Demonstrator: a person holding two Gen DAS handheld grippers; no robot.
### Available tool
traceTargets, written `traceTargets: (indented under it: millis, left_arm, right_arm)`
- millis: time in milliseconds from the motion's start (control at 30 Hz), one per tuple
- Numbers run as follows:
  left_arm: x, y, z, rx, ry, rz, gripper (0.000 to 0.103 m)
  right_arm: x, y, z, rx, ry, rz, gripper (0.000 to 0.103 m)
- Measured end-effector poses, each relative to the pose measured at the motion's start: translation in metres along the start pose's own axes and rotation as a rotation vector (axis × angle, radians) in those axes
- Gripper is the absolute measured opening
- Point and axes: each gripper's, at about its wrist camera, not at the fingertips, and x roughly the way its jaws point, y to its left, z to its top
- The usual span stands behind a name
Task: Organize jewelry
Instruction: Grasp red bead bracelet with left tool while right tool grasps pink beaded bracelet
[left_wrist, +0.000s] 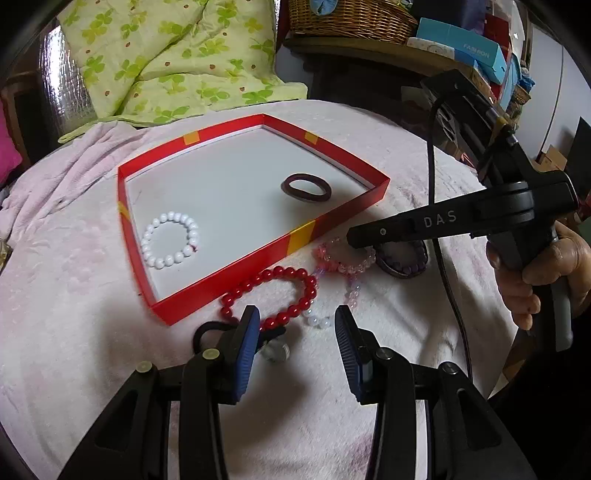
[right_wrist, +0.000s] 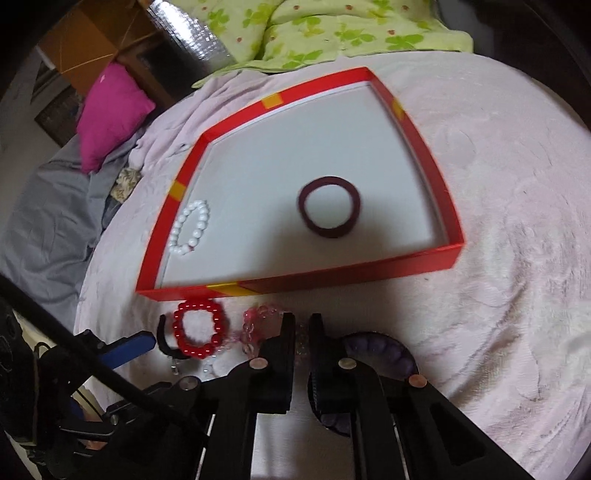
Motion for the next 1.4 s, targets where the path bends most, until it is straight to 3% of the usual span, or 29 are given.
traceTargets:
  millis: [367,567,667,733,933,1133,1333,1400]
  left_arm:
    - [0.032,-0.003,0.007,0.013,0.052,0.001,0.043]
    - [0.034,-0.001,0.005,0.021,0.077,-0.053,0.034]
    - [0.031,-0.002,0.0,0.031,0.094,-0.081,0.026]
    - [0.03,0.001,-0.004,0.021,0.11,-0.087,0.013]
    - [0.027,0.006,-0.006,-0.01,0.121,-0.098,0.009]
    - [0.012,0.008,-0.006,-0.028,0.089,-0.141,0.009]
    - [-0.02,0.011,-0.005,-0.057,0.001,-0.214,0.009]
    - [-0.028,0.014,-0.005,-0.072,-0.019,-0.228,0.009]
  right_arm:
    - [-0.002,-0.008,0.0,0.02,0.016,0.003,0.009]
    - [0.008,0.003,0.0,-0.022,0.043,0.004,0.014]
    - [0.01,0.008,-0.001,-0.045,0.041,0.007,0.015]
    - [0.01,0.009,-0.001,-0.05,0.039,0.015,0.013]
    - [0.002,0.013,-0.002,-0.061,0.012,0.027,0.009]
    - [-0.012,0.01,-0.001,-0.035,-0.003,0.091,0.009]
    - [-0.014,0.004,0.0,-0.003,0.015,0.089,0.013]
    - [-0.012,0.004,0.001,0.0,0.019,0.082,0.025]
